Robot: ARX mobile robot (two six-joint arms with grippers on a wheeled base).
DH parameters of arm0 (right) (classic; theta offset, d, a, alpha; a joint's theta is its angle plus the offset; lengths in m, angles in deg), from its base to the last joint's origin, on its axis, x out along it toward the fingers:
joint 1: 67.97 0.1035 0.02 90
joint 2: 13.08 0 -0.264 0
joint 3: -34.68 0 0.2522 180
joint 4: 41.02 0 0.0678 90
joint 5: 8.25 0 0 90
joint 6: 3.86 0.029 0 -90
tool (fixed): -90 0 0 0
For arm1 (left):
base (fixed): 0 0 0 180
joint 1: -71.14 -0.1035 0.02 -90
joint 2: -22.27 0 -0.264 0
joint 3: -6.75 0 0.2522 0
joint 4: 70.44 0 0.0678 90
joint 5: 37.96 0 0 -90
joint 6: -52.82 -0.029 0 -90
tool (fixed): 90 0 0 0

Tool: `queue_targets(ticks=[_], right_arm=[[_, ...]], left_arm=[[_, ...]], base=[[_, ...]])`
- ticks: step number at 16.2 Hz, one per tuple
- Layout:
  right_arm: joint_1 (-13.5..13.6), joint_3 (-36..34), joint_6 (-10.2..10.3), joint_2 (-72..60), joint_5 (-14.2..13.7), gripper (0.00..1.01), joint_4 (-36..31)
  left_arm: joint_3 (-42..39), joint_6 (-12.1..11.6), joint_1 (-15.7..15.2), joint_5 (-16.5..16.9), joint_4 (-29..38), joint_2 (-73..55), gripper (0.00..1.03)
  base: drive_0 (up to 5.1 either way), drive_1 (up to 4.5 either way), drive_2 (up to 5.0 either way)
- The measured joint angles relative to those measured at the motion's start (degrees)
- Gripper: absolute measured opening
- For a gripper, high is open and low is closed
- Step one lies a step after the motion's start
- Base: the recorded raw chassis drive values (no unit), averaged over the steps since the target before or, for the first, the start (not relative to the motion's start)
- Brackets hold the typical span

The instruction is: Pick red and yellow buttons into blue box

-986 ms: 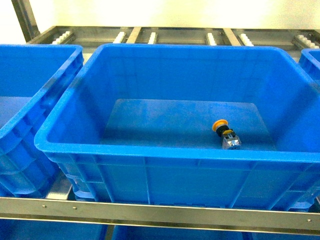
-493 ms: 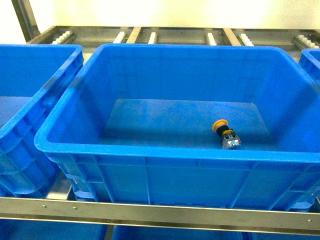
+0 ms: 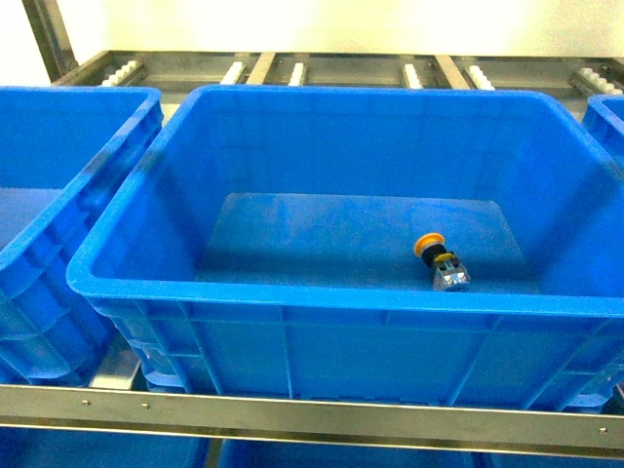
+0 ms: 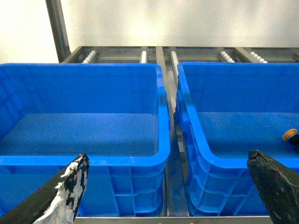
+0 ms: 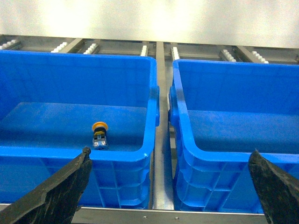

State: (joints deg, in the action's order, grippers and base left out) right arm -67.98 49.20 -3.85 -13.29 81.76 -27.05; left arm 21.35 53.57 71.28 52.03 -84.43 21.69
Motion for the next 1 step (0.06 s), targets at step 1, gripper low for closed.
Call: queue_targets(ticks=[1], right_arm=[[0.0,0.0,0.0,0.0,0.0,0.99,0.0]], left_arm=[[0.0,0.0,0.0,0.0,0.0,0.0,0.98]], base=[[0.0,0.0,0.0]])
